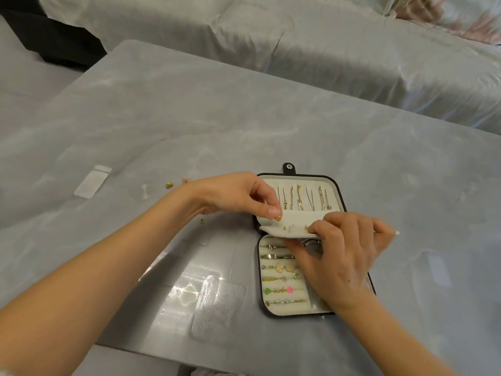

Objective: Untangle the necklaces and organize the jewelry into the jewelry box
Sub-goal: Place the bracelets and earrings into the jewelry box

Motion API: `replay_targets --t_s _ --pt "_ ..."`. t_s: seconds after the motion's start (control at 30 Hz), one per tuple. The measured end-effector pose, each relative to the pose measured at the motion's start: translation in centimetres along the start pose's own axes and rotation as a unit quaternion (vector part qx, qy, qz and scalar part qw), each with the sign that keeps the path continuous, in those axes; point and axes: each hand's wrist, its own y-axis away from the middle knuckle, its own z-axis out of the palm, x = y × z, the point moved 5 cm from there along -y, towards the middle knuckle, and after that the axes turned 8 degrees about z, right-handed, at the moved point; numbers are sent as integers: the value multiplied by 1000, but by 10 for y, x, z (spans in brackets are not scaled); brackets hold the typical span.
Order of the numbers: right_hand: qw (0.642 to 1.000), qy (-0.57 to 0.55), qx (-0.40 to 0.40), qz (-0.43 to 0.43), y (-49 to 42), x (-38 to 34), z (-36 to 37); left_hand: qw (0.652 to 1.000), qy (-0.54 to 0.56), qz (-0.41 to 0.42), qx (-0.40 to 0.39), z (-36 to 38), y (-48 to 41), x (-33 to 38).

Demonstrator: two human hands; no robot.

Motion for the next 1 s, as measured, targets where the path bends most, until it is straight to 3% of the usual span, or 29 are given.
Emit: replay_targets --t_s 0.7,1.0 --pt "999 7 32 9 3 0 0 999 -46 23 -11 2 -2 4" --pt "999 11 38 12 3 -2 -1 978 -202 51 -12 3 1 27"
